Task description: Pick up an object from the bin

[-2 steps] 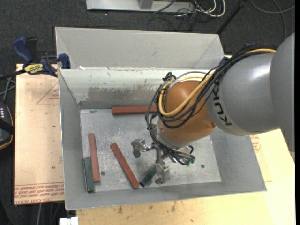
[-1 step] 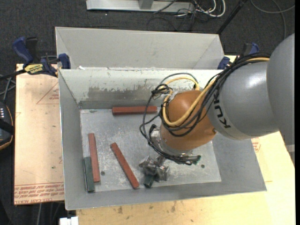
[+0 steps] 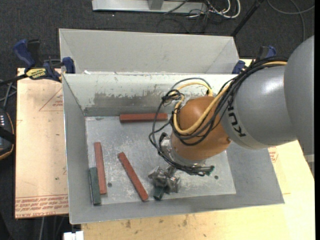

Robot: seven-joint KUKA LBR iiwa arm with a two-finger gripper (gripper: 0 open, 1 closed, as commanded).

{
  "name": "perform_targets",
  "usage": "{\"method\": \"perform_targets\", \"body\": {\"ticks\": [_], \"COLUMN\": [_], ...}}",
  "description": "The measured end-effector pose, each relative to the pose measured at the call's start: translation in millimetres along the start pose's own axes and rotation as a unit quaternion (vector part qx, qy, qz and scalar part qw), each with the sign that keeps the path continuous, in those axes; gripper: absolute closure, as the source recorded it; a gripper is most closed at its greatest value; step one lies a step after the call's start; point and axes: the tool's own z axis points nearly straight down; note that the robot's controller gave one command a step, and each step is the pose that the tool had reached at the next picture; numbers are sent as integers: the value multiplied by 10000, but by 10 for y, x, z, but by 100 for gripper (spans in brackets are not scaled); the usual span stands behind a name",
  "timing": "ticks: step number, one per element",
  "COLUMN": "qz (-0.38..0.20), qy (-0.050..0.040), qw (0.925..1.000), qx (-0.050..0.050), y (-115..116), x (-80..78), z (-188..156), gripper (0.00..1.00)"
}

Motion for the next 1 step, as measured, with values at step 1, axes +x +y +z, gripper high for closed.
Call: {"method": "perform_targets", "body": {"ticks": [1], "qz": [-1], "qy": [0], "qw": [10000], "qx": [-1], "y": [0], "x": [0], "z": [0], "gripper": [100]}}
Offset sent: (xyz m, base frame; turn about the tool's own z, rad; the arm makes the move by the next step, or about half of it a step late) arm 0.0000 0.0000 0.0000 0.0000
